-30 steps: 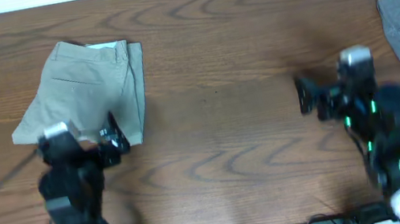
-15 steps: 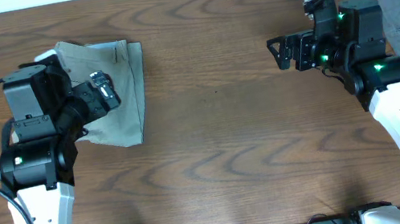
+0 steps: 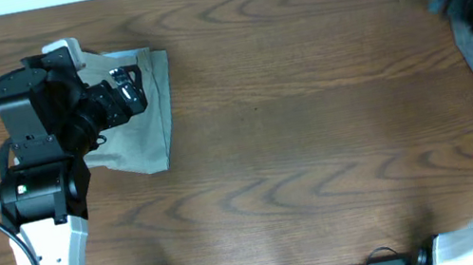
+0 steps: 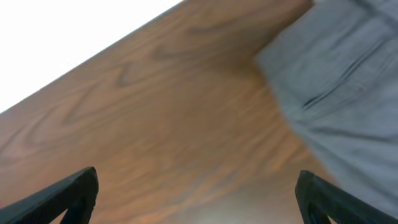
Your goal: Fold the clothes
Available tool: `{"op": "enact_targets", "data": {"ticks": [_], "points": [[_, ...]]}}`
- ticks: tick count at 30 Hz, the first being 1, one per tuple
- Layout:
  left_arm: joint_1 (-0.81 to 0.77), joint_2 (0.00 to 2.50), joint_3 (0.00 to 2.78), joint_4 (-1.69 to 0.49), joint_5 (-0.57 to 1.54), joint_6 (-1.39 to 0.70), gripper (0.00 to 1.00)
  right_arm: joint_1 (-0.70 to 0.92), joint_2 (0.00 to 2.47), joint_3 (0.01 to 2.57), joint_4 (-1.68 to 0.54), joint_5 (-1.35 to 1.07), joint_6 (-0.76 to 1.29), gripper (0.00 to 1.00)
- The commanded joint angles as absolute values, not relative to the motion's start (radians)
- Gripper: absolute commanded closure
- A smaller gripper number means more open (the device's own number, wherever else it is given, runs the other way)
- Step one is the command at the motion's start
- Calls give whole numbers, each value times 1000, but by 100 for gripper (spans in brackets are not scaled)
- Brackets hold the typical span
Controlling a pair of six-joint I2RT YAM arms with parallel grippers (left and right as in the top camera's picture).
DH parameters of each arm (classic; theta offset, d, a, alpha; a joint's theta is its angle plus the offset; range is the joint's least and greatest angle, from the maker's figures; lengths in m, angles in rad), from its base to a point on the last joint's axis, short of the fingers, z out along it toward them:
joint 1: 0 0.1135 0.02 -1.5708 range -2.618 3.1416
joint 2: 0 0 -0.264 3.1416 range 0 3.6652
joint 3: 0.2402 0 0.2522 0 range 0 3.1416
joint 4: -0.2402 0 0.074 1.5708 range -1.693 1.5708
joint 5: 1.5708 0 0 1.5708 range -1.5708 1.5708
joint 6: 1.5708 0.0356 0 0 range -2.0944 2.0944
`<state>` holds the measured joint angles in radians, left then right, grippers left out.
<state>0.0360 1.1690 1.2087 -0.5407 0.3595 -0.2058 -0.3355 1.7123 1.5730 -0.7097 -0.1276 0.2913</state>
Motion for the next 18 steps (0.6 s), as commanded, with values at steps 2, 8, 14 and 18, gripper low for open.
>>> {"op": "enact_targets", "data": {"ticks": [2,8,14,18], "points": [[26,1211,1231,-553,443,-205,2,-359,1847,1740,-746,-91,288,1],[10,1292,1231,-572,468,-209,2,-327,1941,1739,-681,-145,245,1],[-19,1359,1231,-573,467,-208,2,-303,2061,1739,-643,-9,277,2],[-19,1383,1231,-583,468,-208,2,-304,2143,1739,-516,139,277,3]]}}
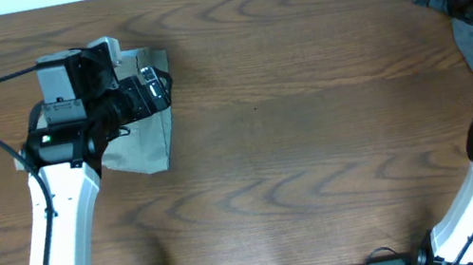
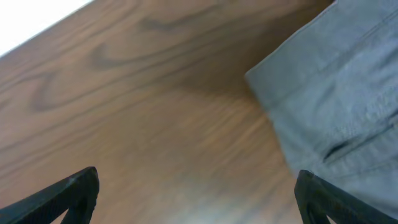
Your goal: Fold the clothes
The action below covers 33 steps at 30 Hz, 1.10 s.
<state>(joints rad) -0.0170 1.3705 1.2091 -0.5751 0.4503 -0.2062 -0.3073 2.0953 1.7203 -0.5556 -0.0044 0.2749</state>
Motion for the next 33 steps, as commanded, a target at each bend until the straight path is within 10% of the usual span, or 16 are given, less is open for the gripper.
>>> {"op": "enact_targets", "data": {"ticks": [1,12,21,26,33], "points": [[-19,1385,1231,-587,468,-208,2,-307,2159,1739,-494,155,277,5],[-19,1386,1231,-598,467,-208,2,-324,2348,1739,-411,287,429,25],[-19,1386,1231,-596,467,-208,2,-326,2299,1749,-440,344,387,65],[-19,1386,1231,-593,467,-208,2,-326,2264,1749,-426,335,344,34],[-19,1386,1231,-593,467,-208,2,-329,2278,1748,-352,302,222,33]]}}
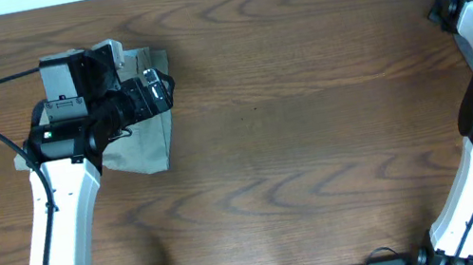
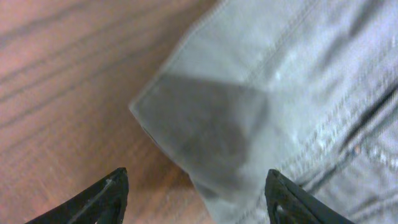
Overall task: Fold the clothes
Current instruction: 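Grasp the grey garment's waistband edge with the right gripper and lift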
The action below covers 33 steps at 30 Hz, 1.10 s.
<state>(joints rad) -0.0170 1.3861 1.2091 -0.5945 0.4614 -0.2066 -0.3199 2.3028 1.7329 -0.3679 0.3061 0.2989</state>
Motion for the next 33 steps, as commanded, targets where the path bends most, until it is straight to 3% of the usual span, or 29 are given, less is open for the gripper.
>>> {"op": "enact_targets", "data": {"ticks": [1,7,12,16,17,19,20,23,33], "points": [[-19,1386,1231,-593,467,-208,2,-330,2284,1748,-341,302,213,35],[-19,1386,1231,-590,468,-208,2,-340,2346,1748,-287,303,211,34],[-19,1386,1231,-587,468,-226,2,-343,2375,1748,-282,303,211,43],[-19,1386,1231,-577,468,-227,2,-350,2375,1746,-294,303,211,42],[-19,1386,1231,-572,468,-227,2,-352,2375,1746,-297,303,211,46],[-19,1386,1231,-560,472,-227,2,-354,2375,1746,-307,304,211,76],[-19,1386,1231,-556,479,-227,2,-355,2375,1746,-312,304,211,86],[-20,1385,1231,-548,491,-227,2,-356,2368,1747,-342,301,204,96],[-19,1384,1231,-544,490,-226,2,-347,2078,1747,-396,-83,118,99]]}}
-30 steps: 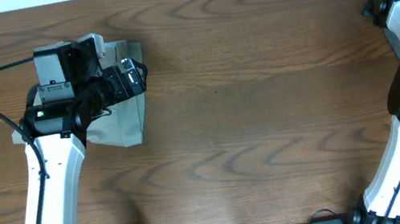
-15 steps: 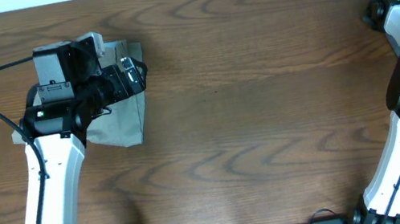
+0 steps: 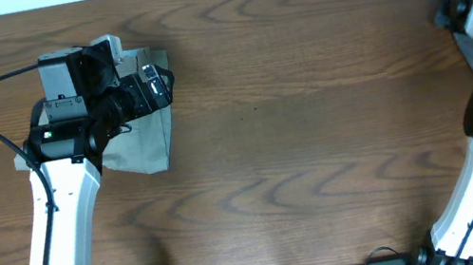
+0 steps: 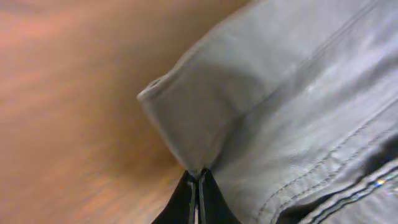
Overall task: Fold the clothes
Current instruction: 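Grasp the grey garment's waistband edge with the right gripper and lift, then drag the grey garment leftward and lay it flat beside the beige pants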
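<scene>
A grey garment (image 4: 298, 106) with stitched seams lies at the table's right edge. My right gripper (image 4: 199, 186) is shut on its folded corner, and the cloth bunches up between the black fingertips. In the overhead view the right gripper sits at the far right, with its arm hiding most of that garment. A folded grey-green cloth (image 3: 140, 144) lies at the far left. My left gripper (image 3: 152, 87) hovers over its upper part, and whether its jaws are open does not show.
The brown wooden table (image 3: 311, 120) spans the view, with its far edge along the top. The right arm's links stand along the right edge. Black mounts run along the front edge.
My right gripper stood open around the grey garment's corner; now it is shut on that corner. The left arm has not moved.
First my right gripper was open over bare wood beside the grey garment, and the left arm was hunched over the folded cloth. Then the left arm stood stretched out and the right gripper was nearer the corner. Later the open fingers straddled the corner, and now they pinch it.
</scene>
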Available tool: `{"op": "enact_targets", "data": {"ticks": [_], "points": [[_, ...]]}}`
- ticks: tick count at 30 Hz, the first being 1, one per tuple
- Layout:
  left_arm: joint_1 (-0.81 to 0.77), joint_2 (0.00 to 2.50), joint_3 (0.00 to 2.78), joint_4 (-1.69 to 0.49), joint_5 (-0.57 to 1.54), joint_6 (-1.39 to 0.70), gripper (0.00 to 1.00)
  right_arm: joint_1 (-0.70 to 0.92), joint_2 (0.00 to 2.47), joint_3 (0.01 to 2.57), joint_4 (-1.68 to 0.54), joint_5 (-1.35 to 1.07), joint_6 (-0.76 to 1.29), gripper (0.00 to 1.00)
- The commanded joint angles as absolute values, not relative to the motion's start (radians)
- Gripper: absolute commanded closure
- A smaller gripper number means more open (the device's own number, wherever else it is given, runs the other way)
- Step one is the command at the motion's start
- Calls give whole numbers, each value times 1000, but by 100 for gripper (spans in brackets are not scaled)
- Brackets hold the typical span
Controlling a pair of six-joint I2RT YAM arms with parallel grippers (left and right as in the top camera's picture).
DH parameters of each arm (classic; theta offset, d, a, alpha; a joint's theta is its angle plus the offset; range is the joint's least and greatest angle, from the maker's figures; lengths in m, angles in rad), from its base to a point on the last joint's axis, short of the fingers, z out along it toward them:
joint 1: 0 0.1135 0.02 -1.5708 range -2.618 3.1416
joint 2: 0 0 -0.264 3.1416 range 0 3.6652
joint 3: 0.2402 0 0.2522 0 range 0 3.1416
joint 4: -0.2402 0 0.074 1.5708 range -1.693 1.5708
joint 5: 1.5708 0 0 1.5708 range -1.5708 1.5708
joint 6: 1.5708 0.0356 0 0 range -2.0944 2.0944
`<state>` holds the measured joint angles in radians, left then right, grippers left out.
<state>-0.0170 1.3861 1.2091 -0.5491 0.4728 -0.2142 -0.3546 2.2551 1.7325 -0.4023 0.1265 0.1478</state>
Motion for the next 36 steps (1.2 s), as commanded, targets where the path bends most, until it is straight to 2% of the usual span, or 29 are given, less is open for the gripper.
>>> {"op": "enact_targets", "data": {"ticks": [1,10,17,25,32,34,36], "points": [[-19,1384,1231,-543,490,-226,2,-342,2049,1747,-399,-117,118,99],[-19,1384,1231,-540,490,-226,2,-237,1775,1747,-469,-309,108,99],[-19,1367,1231,-540,490,-222,2,-60,1687,1747,-514,-533,-51,99],[-19,1307,1231,-543,472,-186,2,184,1725,1747,-640,-521,-104,99],[-19,1287,1231,-603,448,-180,2,368,1747,1747,-791,-492,-344,99],[-19,1288,1231,-627,448,-176,2,389,1747,1747,-805,-438,-346,93],[-19,1289,1231,-644,444,-173,2,395,1747,1747,-827,-392,-346,67]]}}
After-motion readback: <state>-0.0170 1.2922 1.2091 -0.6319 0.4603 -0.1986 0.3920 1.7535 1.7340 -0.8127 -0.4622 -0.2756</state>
